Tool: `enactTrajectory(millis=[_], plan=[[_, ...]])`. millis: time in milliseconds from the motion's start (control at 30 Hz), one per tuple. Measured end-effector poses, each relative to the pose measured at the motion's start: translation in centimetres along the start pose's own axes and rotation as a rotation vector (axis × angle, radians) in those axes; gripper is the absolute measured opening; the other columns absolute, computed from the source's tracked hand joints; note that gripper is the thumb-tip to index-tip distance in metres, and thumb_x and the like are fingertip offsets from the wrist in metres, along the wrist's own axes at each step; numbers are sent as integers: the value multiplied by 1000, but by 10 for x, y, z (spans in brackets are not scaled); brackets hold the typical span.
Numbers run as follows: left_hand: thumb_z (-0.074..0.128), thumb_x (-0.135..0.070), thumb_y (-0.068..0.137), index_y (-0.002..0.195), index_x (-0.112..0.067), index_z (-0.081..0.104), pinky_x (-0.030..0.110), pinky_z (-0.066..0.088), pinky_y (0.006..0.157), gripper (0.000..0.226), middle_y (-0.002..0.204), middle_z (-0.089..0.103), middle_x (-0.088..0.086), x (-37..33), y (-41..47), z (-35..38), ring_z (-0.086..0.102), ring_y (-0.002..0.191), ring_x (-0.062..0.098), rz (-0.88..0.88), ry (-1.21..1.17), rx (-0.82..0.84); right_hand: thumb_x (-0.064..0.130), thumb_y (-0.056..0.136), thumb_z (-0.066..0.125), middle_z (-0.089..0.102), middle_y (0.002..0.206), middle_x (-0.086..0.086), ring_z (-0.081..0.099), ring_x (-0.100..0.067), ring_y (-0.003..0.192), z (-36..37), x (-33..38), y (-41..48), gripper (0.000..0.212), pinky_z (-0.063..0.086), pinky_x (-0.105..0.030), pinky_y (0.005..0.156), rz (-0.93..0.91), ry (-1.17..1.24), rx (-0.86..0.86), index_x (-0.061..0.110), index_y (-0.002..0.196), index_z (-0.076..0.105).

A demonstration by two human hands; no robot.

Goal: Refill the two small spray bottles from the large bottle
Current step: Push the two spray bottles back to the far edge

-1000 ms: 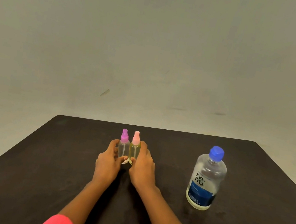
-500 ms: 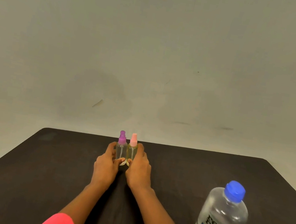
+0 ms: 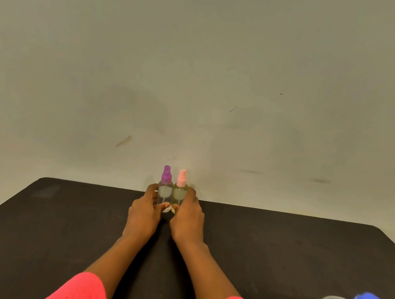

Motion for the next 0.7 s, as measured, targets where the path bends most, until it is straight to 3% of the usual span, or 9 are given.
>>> enactTrajectory(millis=[300, 700], plan=[[64, -20, 87, 121, -15, 54, 26, 43, 83, 36, 112, 67, 6, 9, 19, 7, 62, 105, 21, -26, -21, -20, 0, 88, 56, 51, 126, -12, 52, -28, 114, 2, -3, 17, 50, 44, -32, 91, 22, -7, -19, 7, 133, 35], [65, -22, 87, 118, -12, 57, 32, 47, 87, 34, 110, 67, 9, 9, 27, 8, 62, 104, 23, -3, -17, -46, 3, 90, 56, 48, 127, -10, 51, -26, 114, 5, -6, 26, 48, 44, -31, 92, 3, 7, -46, 7, 133, 37]])
Point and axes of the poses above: each hand's wrist, its own y-axis towards the middle knuckle, its own z-axis out of the palm, x = y × z, the point moved 7 cm from there along y, towards the middle knuckle
